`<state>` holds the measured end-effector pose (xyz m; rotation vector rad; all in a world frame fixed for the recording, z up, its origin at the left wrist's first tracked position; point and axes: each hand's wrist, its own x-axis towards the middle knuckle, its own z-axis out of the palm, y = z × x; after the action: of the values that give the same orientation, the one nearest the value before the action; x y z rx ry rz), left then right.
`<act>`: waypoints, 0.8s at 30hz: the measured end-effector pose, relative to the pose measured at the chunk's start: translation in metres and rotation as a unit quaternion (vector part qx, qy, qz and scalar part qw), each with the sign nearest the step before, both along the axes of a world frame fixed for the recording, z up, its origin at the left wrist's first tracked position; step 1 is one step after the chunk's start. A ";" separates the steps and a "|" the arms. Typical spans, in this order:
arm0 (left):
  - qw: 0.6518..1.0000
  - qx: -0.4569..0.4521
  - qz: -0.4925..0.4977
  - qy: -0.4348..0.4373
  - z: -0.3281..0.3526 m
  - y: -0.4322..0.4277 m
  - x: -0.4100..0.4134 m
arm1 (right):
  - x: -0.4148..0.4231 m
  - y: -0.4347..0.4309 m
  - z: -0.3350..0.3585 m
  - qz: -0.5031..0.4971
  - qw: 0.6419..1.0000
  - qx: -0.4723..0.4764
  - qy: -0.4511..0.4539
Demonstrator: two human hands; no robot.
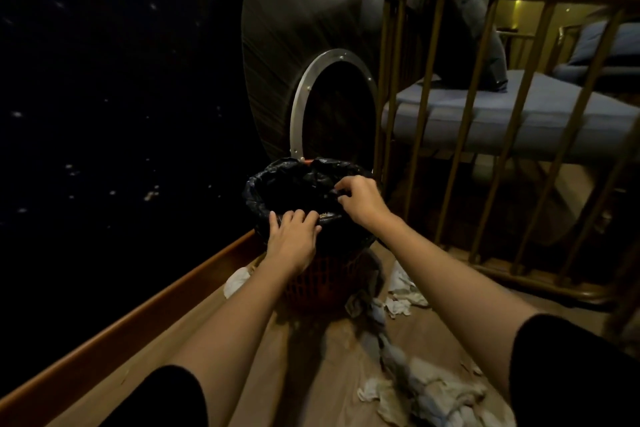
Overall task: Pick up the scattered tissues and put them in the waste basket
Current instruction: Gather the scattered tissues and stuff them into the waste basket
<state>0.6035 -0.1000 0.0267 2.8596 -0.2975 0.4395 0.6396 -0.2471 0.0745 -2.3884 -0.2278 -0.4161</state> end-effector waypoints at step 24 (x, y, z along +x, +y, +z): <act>0.953 -0.077 -0.148 0.251 -0.233 -0.144 -0.129 | -0.284 -0.098 -0.291 -0.103 0.978 -0.044 0.176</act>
<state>0.4743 -0.2441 -0.2058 2.5951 -0.5508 -0.3072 0.3559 -0.3447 -0.2161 -2.5328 0.1674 -0.0721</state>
